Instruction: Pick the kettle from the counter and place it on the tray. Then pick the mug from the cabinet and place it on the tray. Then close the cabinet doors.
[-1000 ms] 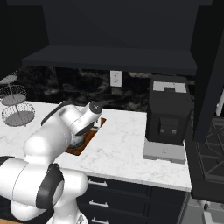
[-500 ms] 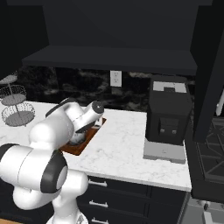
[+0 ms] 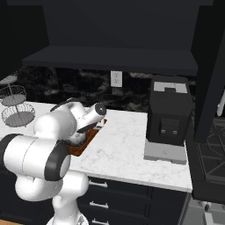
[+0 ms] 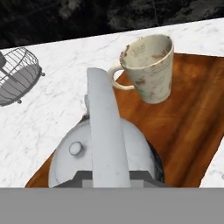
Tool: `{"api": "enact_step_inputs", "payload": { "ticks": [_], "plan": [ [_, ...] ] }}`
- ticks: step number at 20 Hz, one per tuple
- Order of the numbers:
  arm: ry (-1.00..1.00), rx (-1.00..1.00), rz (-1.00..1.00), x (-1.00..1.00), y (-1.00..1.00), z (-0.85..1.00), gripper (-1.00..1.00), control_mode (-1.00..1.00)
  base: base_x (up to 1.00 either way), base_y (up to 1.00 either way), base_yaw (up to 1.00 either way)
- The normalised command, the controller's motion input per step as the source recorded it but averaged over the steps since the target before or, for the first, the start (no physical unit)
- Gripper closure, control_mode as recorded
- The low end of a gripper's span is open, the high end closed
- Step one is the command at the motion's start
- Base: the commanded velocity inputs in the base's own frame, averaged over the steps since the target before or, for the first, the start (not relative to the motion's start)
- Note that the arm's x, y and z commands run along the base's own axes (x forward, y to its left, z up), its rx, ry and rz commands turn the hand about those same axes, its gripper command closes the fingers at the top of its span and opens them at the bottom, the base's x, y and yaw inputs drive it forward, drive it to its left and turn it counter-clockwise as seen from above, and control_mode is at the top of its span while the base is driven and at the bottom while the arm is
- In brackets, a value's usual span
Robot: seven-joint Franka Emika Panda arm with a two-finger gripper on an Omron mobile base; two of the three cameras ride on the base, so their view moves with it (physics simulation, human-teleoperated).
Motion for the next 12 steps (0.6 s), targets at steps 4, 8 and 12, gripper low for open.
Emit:
{"api": "enact_step_inputs", "payload": {
  "ticks": [4,8,12],
  "plan": [
    [0.00,0.01,0.05,0.15,0.01,-0.18,1.00,-1.00,0.00,0.00,0.00],
    [0.00,0.01,0.04,0.02,0.01,-0.12,-1.00,-1.00,0.00,0.00,0.00],
    [0.00,0.00,0.00,-0.04,0.01,0.00,-1.00,-1.00,0.00,0.00,0.00]
  ]
}}
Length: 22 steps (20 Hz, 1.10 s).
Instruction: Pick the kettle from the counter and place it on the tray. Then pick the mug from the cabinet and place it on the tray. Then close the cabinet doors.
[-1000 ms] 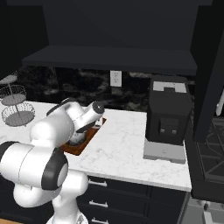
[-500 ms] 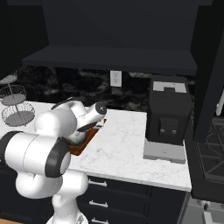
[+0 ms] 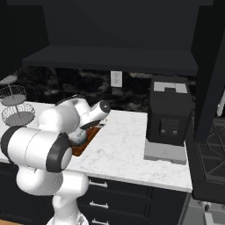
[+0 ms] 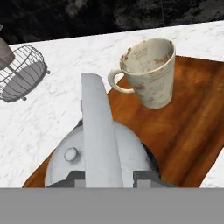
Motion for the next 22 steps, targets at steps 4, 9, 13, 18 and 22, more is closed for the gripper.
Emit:
{"api": "enact_step_inputs", "payload": {
  "ticks": [4,9,13,18,22],
  "plan": [
    [0.00,0.00,0.00,-0.01,0.02,0.00,-1.00,-1.00,0.00,0.00,0.00],
    [0.00,0.00,0.00,-0.03,0.04,0.05,-1.00,-1.00,0.00,0.00,0.00],
    [-0.04,0.01,0.00,-0.21,0.00,0.37,-1.00,-1.00,0.00,0.00,0.00],
    [-0.07,0.03,-0.03,-0.66,-0.07,0.52,-1.00,-1.00,0.00,0.00,0.00],
    [-0.09,0.04,-0.13,-0.87,-0.01,0.66,-1.00,-1.00,0.00,0.00,0.00]
  ]
}}
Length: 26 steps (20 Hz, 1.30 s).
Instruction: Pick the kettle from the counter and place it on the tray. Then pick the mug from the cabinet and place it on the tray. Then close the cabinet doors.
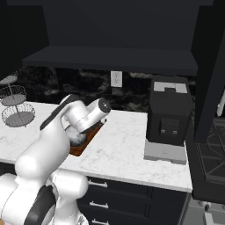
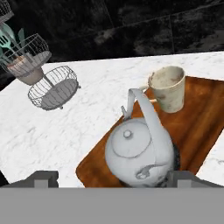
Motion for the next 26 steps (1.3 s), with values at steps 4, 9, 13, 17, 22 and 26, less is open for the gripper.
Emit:
{"api": "enact_step_inputs", "payload": {
  "ticks": [4,9,13,17,22,26],
  "plan": [
    [-0.03,0.02,-0.21,-0.86,-0.07,0.62,-1.00,-1.00,0.00,0.00,0.00],
    [0.00,0.03,-0.23,-0.80,-0.10,0.48,-1.00,-1.00,0.00,0.00,0.00],
    [0.00,0.03,-0.21,-0.71,-0.02,0.35,-1.00,-1.00,0.00,0.00,0.00],
    [0.00,0.03,-0.23,-0.61,0.01,0.29,-1.00,-1.00,0.00,0.00,0.00],
    [0.00,0.00,-0.16,-0.22,0.05,0.23,-1.00,-1.00,0.00,0.00,0.00],
    [0.00,-0.12,-0.11,-0.01,0.47,-0.07,-1.00,-1.00,0.00,0.00,0.00]
  ]
}}
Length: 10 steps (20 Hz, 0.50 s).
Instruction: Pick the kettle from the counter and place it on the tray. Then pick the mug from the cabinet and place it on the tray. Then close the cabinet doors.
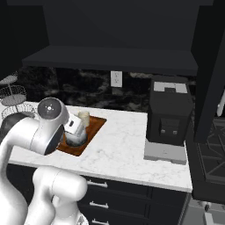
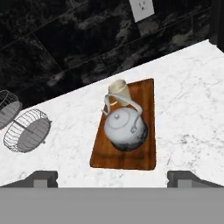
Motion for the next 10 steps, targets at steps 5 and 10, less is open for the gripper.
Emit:
{"api": "enact_step_inputs", "payload": {
  "ticks": [5,10],
  "plan": [
    [-0.05,-0.32,-0.11,0.00,0.66,-0.31,-1.00,-1.00,0.00,0.00,0.00],
    [-0.04,-0.32,-0.06,0.02,0.33,-0.30,-1.00,-1.00,0.00,0.00,0.00]
  ]
}}
